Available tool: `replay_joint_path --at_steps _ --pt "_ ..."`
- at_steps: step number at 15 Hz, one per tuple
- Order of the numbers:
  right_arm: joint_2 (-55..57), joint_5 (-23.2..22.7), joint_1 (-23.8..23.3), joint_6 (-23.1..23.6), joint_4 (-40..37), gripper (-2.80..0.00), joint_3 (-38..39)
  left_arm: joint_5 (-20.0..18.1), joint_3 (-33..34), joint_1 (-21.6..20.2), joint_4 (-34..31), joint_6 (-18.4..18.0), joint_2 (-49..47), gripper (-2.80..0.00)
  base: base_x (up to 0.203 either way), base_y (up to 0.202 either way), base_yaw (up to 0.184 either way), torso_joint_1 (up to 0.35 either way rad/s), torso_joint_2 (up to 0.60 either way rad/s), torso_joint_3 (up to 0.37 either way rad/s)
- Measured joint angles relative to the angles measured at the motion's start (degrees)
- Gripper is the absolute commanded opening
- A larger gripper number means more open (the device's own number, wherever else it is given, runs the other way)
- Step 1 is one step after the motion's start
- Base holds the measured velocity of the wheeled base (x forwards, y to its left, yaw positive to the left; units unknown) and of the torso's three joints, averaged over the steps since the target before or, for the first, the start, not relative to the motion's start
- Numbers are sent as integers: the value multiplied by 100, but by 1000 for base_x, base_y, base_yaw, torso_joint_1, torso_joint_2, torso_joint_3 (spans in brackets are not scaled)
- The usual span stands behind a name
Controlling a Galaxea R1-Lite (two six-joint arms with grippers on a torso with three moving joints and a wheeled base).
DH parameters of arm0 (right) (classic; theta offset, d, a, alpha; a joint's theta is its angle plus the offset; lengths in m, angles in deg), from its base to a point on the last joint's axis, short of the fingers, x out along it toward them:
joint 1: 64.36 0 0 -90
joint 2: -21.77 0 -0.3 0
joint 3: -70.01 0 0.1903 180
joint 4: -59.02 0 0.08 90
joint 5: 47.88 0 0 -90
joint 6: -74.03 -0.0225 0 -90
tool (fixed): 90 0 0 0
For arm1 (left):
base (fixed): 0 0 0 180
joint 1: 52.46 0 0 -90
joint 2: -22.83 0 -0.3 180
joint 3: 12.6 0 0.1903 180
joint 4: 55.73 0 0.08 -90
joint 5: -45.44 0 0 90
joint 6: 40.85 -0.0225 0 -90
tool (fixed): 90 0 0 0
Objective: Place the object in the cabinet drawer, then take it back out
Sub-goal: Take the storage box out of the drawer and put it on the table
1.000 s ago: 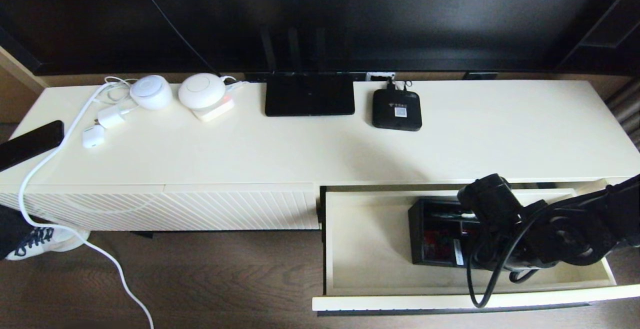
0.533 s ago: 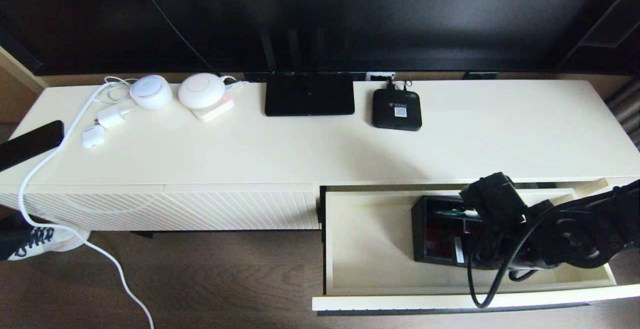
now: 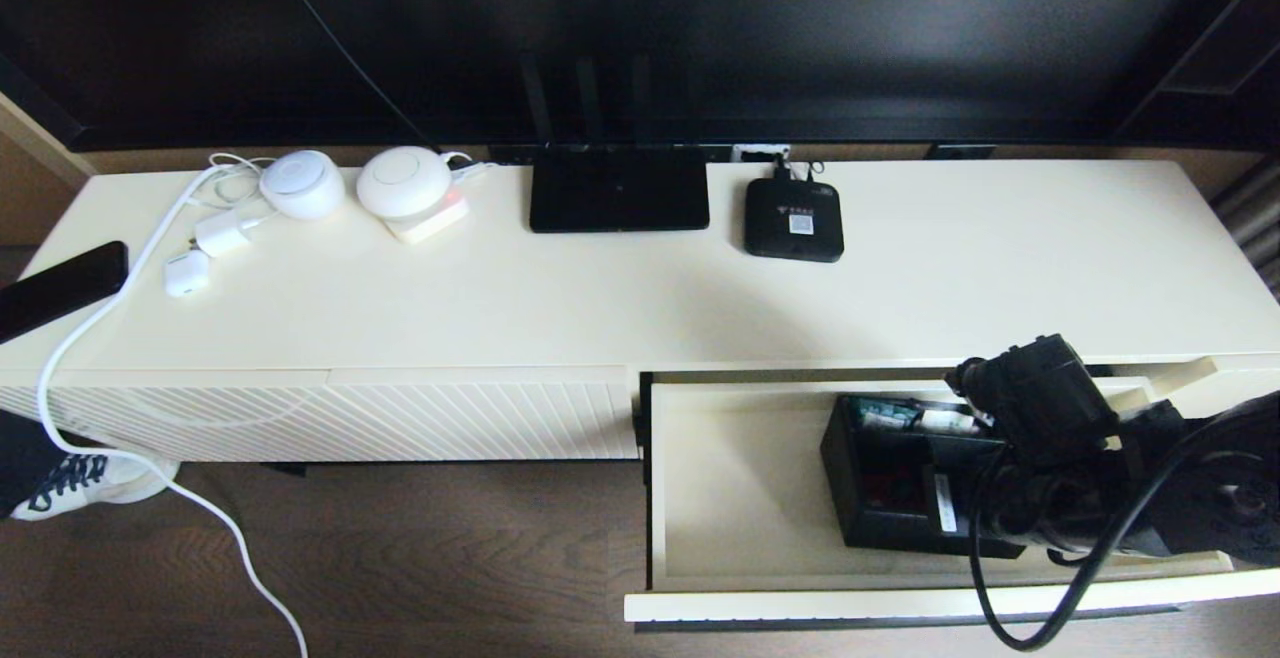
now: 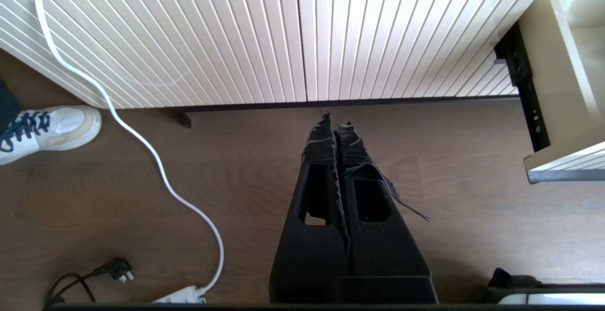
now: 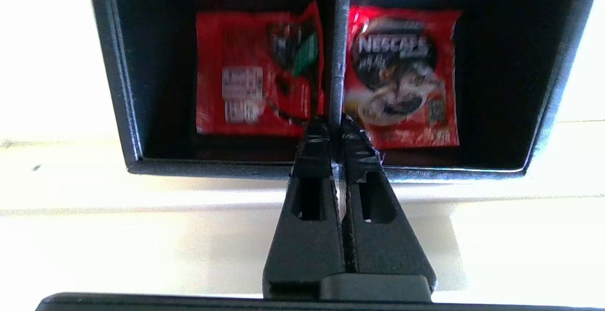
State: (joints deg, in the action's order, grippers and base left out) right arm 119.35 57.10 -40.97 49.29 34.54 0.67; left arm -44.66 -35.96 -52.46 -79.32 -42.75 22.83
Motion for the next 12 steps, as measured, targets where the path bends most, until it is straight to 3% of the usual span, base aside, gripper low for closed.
replay_joint_path --at_steps 12 --pt "-157 7 -18 27 61 -280 143 1 0 0 1 0 0 -280 0 0 0 0 0 0"
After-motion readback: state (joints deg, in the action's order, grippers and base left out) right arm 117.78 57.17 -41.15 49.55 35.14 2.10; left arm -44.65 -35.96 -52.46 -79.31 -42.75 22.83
